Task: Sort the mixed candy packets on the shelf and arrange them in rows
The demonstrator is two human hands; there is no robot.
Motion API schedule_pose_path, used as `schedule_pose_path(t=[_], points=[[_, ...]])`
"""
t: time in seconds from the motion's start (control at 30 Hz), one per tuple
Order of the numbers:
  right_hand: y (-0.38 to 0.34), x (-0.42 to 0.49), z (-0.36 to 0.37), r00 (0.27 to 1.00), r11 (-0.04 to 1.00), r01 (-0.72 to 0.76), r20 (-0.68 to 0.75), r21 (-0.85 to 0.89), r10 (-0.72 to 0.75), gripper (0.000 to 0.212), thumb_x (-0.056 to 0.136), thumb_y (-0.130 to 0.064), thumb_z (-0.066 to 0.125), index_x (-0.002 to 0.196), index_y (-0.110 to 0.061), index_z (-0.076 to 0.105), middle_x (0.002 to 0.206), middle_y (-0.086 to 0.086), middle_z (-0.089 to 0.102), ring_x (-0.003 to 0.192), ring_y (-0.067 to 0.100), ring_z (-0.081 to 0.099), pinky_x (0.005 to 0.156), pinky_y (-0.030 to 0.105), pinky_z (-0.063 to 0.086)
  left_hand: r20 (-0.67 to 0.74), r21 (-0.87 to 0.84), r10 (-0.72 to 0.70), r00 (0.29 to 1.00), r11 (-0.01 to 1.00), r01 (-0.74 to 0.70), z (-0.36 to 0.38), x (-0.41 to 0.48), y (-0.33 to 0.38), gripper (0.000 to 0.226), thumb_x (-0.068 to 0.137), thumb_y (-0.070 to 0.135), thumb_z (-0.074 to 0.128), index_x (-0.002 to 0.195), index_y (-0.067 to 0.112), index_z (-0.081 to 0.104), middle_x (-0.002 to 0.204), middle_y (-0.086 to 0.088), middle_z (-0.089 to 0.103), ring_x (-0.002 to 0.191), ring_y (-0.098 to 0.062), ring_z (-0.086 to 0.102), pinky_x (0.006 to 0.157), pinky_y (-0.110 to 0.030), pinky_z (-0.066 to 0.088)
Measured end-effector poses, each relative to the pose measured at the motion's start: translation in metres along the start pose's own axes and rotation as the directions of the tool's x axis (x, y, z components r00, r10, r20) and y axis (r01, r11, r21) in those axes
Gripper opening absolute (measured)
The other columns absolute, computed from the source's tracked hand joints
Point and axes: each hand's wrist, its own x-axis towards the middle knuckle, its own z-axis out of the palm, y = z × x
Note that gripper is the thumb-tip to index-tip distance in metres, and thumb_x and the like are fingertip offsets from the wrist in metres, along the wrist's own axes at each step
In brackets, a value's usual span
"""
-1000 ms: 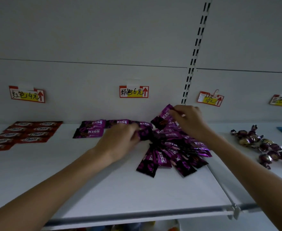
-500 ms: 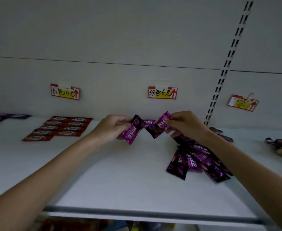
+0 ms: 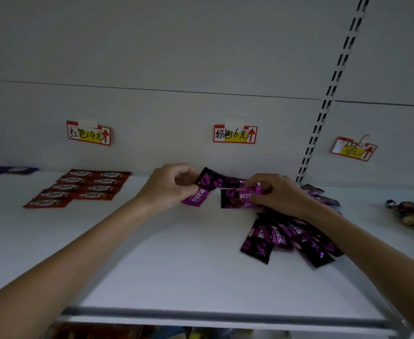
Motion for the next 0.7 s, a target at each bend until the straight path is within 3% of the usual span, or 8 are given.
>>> schedule_pose_path(t=[0.07,0.17,0.23,0.37,0.47,0.57,0.7], points=[[0.002,0.0,0.0,1.0,0.999,0.019,-0.015,-0.05,-0.02,0.02,0.084,-0.022,0.067,0.103,-0.026,0.065,0.078,0.001,0.061,0.065,0.009,0.052,0.058,0.015,0.038,0.009,0.14,0.156,0.988,0.978,-0.156,0.004,-0.005,0.002,0.016,0.075,0.008,0.073,0.08,0.023,0.067,0.08,0.005,0.069,0.071,-0.003,0.061,0.068,-0.018,0.045],[0.002,-0.002,0.0,0.998,0.989,0.053,-0.031,-0.14,-0.057,0.025,0.083,-0.02,0.067,0.108,-0.018,0.066,0.098,-0.002,0.061,0.086,0.01,0.055,0.068,0.008,0.037,0.193,0.357,0.262,0.946,0.879,-0.317,0.011,-0.013,-0.003,0.018,0.073,0.028,0.077,0.09,0.024,0.07,0.087,0.012,0.065,0.078,-0.001,0.059,0.07,-0.017,0.045],[0.002,-0.002,-0.002,0.996,0.985,0.075,-0.038,-0.153,-0.082,0.031,0.082,-0.017,0.067,0.113,-0.016,0.064,0.104,-0.001,0.06,0.094,0.011,0.055,0.077,0.013,0.039,0.174,0.368,0.247,0.953,0.882,-0.295,0.011,-0.015,-0.007,0.023,0.075,0.031,0.076,0.095,0.022,0.069,0.09,0.013,0.063,0.08,0.0,0.057,0.069,-0.01,0.042],[0.002,-0.003,-0.004,0.994,0.984,0.106,0.004,-0.143,-0.107,0.026,0.085,-0.022,0.065,0.111,-0.02,0.066,0.105,-0.007,0.061,0.09,0.004,0.053,0.07,0.004,0.035,0.059,0.339,0.218,0.974,0.913,-0.225,0.003,-0.011,-0.01,0.018,0.08,0.02,0.071,0.097,0.016,0.067,0.084,0.01,0.058,0.075,-0.002,0.055,0.063,-0.006,0.038],[0.002,-0.005,-0.003,0.992,0.98,0.121,0.04,-0.16,-0.116,0.025,0.084,-0.031,0.066,0.107,-0.022,0.067,0.107,-0.006,0.062,0.095,0.008,0.054,0.078,0.017,0.039,0.151,0.4,0.223,0.963,0.877,-0.266,0.004,-0.009,-0.011,0.017,0.081,0.023,0.07,0.097,0.021,0.068,0.089,0.015,0.056,0.081,-0.001,0.054,0.072,-0.012,0.041],[0.002,-0.006,-0.005,0.992,0.98,0.123,0.047,-0.159,-0.117,0.025,0.083,-0.032,0.068,0.106,-0.021,0.067,0.105,-0.007,0.06,0.095,0.008,0.053,0.08,0.018,0.036,0.297,0.429,0.228,0.927,0.835,-0.343,0.011,-0.01,-0.01,0.014,0.083,0.029,0.066,0.096,0.024,0.069,0.099,0.012,0.059,0.092,-0.003,0.055,0.084,-0.024,0.045],[0.005,-0.005,-0.006,0.992,0.975,0.125,0.044,-0.184,-0.119,0.023,0.083,-0.031,0.068,0.103,-0.021,0.068,0.107,-0.006,0.061,0.097,0.009,0.054,0.081,0.018,0.037,0.295,0.477,0.188,0.937,0.82,-0.315,0.008,-0.012,-0.007,0.029,0.082,0.047,0.061,0.094,0.022,0.071,0.088,0.009,0.061,0.073,-0.001,0.052,0.069,-0.022,0.043]])
